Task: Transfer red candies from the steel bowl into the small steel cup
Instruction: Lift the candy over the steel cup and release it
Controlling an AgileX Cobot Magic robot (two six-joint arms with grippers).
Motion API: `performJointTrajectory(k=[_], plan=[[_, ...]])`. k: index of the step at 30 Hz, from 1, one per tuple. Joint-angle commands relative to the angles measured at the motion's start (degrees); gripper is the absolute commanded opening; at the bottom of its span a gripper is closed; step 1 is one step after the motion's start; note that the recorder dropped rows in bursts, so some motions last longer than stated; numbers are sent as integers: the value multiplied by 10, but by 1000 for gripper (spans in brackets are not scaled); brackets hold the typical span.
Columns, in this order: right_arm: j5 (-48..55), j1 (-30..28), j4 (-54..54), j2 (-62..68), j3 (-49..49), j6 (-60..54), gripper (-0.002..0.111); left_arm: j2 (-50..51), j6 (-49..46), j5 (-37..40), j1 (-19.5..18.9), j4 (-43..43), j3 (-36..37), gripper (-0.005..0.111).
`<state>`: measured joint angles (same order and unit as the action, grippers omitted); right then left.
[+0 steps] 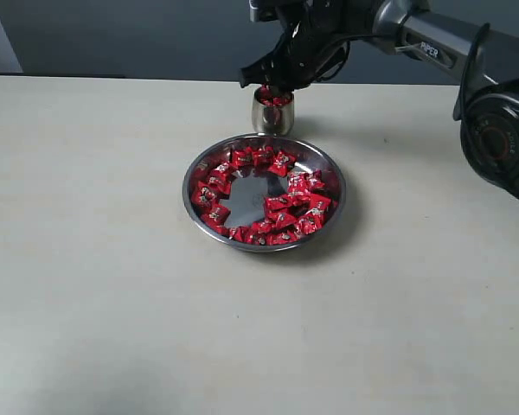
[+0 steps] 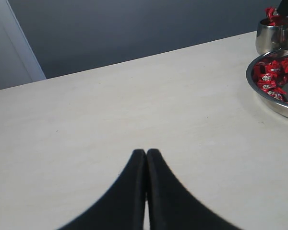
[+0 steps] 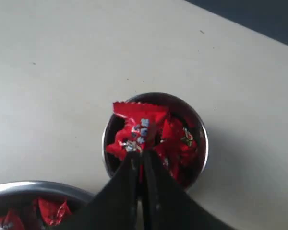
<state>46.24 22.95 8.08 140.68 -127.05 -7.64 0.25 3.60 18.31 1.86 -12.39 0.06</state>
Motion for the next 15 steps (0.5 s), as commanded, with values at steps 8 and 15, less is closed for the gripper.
performJointTrajectory(k=[8, 15], plan=[[15, -3, 38, -11, -2, 12, 20, -2, 3, -4, 0, -1, -1, 0], [119, 18, 65, -47, -2, -62, 20, -2, 3, -4, 0, -1, -1, 0]])
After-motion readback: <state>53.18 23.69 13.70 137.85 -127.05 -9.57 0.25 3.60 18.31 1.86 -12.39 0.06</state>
